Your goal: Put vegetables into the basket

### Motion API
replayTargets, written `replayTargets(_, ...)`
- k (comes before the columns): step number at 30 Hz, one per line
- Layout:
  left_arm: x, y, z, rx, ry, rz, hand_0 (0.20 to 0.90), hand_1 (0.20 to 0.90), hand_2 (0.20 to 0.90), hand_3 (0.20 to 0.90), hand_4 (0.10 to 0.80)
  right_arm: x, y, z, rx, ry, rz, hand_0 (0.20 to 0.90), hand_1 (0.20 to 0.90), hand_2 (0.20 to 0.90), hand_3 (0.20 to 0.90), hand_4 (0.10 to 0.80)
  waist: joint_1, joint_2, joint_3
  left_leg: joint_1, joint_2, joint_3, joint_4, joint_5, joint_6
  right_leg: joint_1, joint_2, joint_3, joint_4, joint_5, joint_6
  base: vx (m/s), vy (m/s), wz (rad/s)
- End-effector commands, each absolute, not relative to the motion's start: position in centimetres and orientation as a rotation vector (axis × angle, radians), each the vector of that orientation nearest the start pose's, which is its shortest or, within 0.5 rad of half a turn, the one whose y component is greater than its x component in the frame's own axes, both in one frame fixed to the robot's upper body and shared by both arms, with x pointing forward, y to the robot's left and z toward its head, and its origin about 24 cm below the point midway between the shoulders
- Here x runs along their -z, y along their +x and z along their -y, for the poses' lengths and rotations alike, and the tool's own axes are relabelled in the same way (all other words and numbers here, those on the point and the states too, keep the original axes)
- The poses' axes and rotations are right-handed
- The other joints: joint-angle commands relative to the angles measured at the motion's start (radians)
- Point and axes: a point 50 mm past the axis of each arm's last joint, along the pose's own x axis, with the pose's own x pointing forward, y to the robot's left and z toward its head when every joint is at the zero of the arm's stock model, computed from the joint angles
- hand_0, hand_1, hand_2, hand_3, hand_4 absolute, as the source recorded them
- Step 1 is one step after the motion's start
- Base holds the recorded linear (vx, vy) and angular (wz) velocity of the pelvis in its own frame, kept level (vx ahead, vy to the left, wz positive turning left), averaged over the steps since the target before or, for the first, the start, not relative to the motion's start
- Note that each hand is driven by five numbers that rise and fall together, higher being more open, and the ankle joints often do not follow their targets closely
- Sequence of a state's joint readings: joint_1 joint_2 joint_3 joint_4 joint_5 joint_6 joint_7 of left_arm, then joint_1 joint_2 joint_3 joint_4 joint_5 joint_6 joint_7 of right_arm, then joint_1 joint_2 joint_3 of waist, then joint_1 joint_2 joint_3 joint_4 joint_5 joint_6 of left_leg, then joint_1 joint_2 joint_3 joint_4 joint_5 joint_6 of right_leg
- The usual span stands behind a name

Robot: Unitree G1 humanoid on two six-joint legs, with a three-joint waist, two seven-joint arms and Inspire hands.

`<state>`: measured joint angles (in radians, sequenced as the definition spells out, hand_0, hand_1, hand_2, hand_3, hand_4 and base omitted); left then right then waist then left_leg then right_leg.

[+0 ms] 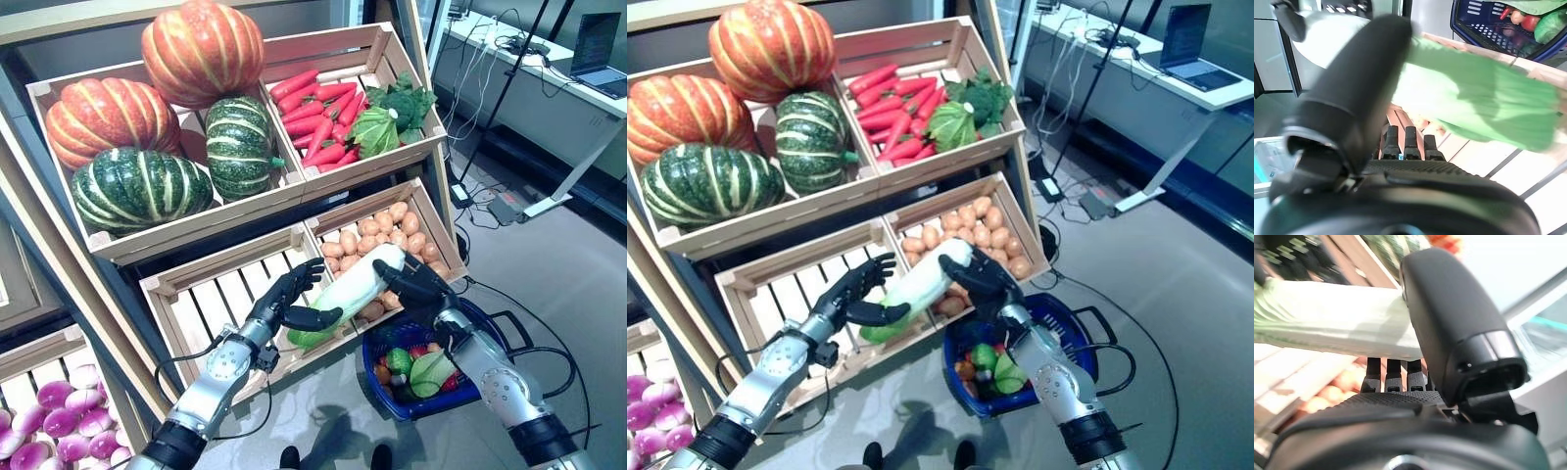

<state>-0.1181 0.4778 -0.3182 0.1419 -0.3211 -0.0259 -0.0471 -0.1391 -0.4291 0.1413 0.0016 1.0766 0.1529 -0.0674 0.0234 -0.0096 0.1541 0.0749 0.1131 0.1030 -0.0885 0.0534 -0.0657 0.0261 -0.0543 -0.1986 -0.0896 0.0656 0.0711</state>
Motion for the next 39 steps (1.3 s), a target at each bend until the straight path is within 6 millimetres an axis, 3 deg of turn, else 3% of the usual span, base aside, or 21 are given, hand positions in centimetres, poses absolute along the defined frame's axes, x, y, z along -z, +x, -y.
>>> replayTargets(1, -6.4, 28.2, -18.7, 0.256, 0.164, 0.041, 0.9, 0.9, 0.9, 0.9, 0.8, -15.5, 27.9, 21.7, -0.066, 0.717, 0.369, 0.3, 0.3, 0.3, 0.3, 0.4, -0.029, -0.044, -0.047, -0.015, 0.007, -0.025, 0.001, -0.038, -0.007, 0.054, -0.06, 0.013, 0.002, -0.012, 0.058, 0.0, -0.011, -0.07)
replayTargets(4, -6.4, 28.1, -19.1, 0.233, 0.145, 0.039, 0.9, 0.9, 0.9, 0.9, 0.8, -15.9, 27.4, 24.1, 0.079, 0.73, 0.43, 0.3, 0.3, 0.3, 0.3, 0.4, -0.038, -0.045, -0.043, -0.018, 0.011, -0.016, 0.001, -0.038, -0.006, 0.048, -0.056, 0.022, 0.002, -0.012, 0.056, -0.011, -0.017, -0.1)
replayTargets(10, -6.5, 27.9, -19.7, 0.202, 0.126, 0.037, 0.9, 0.9, 0.9, 0.9, 0.8, -14.8, 26.4, 28.0, 0.343, 0.719, 0.454, 0.3, 0.3, 0.3, 0.3, 0.4, -0.051, -0.046, -0.034, -0.022, 0.018, 0.0, 0.001, -0.037, -0.006, 0.04, -0.047, 0.036, 0.002, -0.012, 0.052, -0.012, -0.021, -0.06)
replayTargets(15, -6.9, 27.7, -19.7, 0.19, 0.115, 0.048, 0.9, 0.9, 0.9, 0.9, 0.8, -14.3, 24.7, 31.1, 0.664, 0.541, 0.477, 0.3, 0.3, 0.3, 0.3, 0.4, -0.056, -0.048, -0.012, -0.036, 0.025, 0.002, 0.001, -0.031, -0.007, 0.027, -0.04, 0.044, 0.002, -0.01, 0.047, -0.043, -0.046, -0.07)
replayTargets(20, -8.1, 27.8, -19.9, 0.168, 0.085, 0.102, 0.9, 0.9, 0.9, 0.9, 0.8, -14.0, 23.4, 32.4, 0.859, 0.522, 0.517, 0.3, 0.3, 0.3, 0.3, 0.4, -0.061, -0.047, 0.026, -0.06, 0.031, 0.002, 0.001, -0.023, -0.006, -0.001, -0.031, 0.055, 0.008, -0.008, 0.038, -0.091, -0.044, -0.09)
replayTargets(28, -11.4, 28.7, -19.8, 0.171, -0.02, 0.248, 0.9, 0.9, 0.9, 0.9, 0.8, -12.9, 23.5, 32.7, 0.928, 0.597, 0.533, 0.3, 0.3, 0.3, 0.3, 0.4, -0.052, -0.039, 0.148, -0.131, 0.026, -0.008, 0.052, -0.015, -0.004, -0.077, -0.017, 0.062, 0.093, -0.035, 0.015, -0.159, -0.051, -0.06)
replayTargets(31, -13.3, 29.0, -18.8, 0.2, -0.056, 0.346, 0.9, 0.9, 0.9, 0.9, 0.8, -12.9, 24.0, 32.6, 0.917, 0.635, 0.571, 0.3, 0.3, 0.3, 0.3, 0.4, -0.046, -0.033, 0.206, -0.199, 0.004, -0.027, 0.119, -0.023, -0.004, -0.116, -0.022, 0.063, 0.125, -0.04, 0.006, -0.202, -0.056, 0.07)
replayTargets(35, -15.2, 29.4, -18.3, 0.231, -0.072, 0.437, 0.9, 0.9, 0.9, 0.9, 0.8, -13.2, 24.9, 32.8, 0.871, 0.683, 0.624, 0.3, 0.3, 0.3, 0.3, 0.4, -0.038, -0.022, 0.266, -0.3, -0.011, -0.053, 0.237, -0.046, -0.013, -0.179, -0.026, 0.056, 0.195, -0.058, -0.003, -0.166, -0.028, 0.08)
replayTargets(39, -17.5, 29.6, -16.9, 0.286, -0.118, 0.542, 0.9, 0.9, 0.9, 0.9, 0.8, -14.0, 27.2, 32.2, 0.758, 0.761, 0.675, 0.3, 0.3, 0.3, 0.3, 0.4, -0.019, 0.0, 0.323, -0.397, -0.033, -0.078, 0.301, -0.05, -0.017, -0.256, -0.039, 0.033, 0.247, -0.07, -0.01, -0.179, -0.02, 0.06)
